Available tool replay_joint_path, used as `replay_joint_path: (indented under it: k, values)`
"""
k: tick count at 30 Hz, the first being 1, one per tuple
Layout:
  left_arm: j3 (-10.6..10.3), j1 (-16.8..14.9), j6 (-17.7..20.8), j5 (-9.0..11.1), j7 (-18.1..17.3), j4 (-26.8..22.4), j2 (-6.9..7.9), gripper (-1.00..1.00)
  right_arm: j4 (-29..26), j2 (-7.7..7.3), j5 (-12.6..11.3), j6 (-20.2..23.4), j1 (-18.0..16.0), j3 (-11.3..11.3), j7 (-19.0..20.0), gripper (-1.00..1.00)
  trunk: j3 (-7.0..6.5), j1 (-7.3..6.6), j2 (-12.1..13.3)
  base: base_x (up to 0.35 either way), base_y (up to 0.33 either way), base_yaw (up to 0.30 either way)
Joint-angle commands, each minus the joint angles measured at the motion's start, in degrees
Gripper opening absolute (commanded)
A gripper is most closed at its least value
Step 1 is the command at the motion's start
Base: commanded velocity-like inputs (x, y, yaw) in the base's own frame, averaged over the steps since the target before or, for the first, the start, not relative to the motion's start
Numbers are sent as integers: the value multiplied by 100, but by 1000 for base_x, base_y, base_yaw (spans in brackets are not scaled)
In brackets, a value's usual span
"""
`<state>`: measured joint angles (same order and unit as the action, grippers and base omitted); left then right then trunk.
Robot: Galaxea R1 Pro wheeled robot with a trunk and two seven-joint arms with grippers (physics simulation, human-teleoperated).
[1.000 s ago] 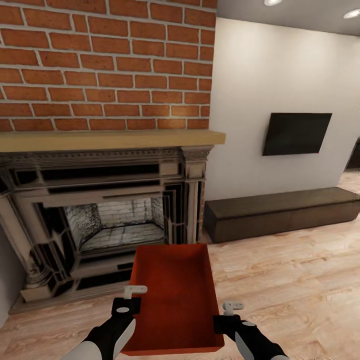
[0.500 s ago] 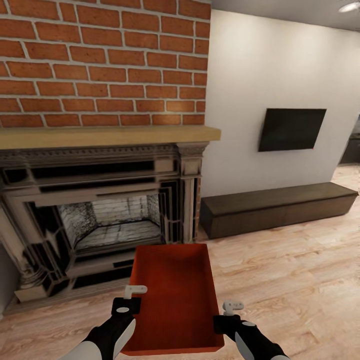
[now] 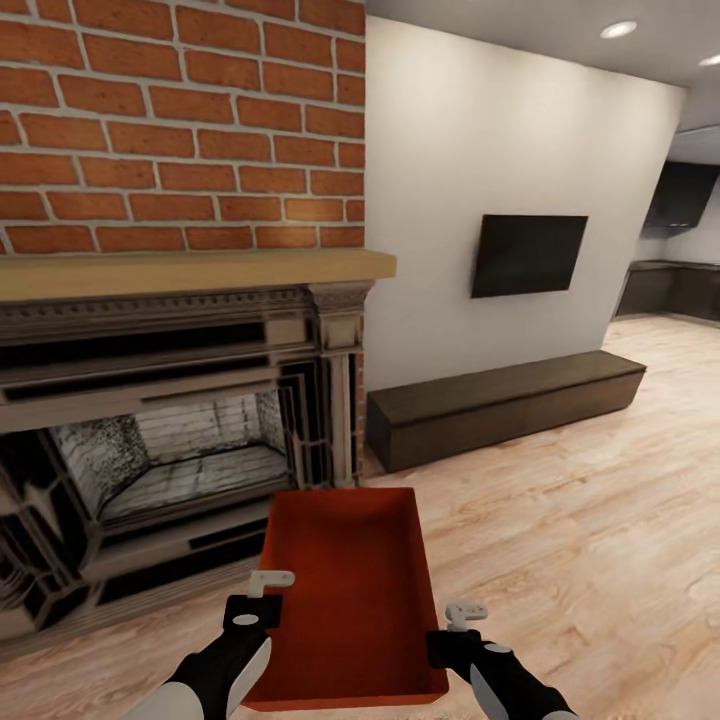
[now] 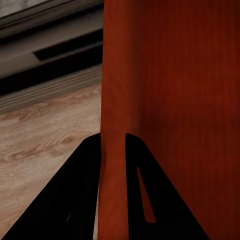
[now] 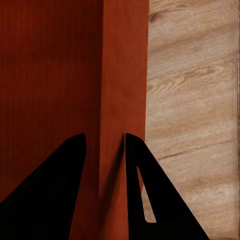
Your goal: Move the two storage containers from the living room to the garage. In the garage, place one container on the floor and stack the other container on top of it (either order is fine).
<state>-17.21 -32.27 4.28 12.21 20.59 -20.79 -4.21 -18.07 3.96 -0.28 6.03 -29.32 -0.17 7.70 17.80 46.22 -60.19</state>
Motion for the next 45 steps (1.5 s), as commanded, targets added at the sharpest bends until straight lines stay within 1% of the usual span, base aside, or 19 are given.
replay_joint_path:
  k: [1, 10, 28, 45]
  values:
    - [16, 1, 29, 255, -2, -7, -19, -100, -30, 8, -381, -157, -4, -98, 74, -100, 8, 0, -5, 0, 0, -284]
    - [16, 1, 29, 255, -2, -7, -19, -100, -30, 3, -379, -162, -4, -98, 81, -100, -11, 0, -5, 0, 0, -284]
    - [16, 1, 29, 251, -4, -4, -19, -100, -30, 8, -376, -162, -4, -98, 83, -100, -106, 0, -5, 0, 0, -270]
    - [16, 1, 29, 247, -5, -4, -19, -100, -30, -17, -378, -164, 5, -98, 92, -100, -210, 0, -5, 28, 0, -249]
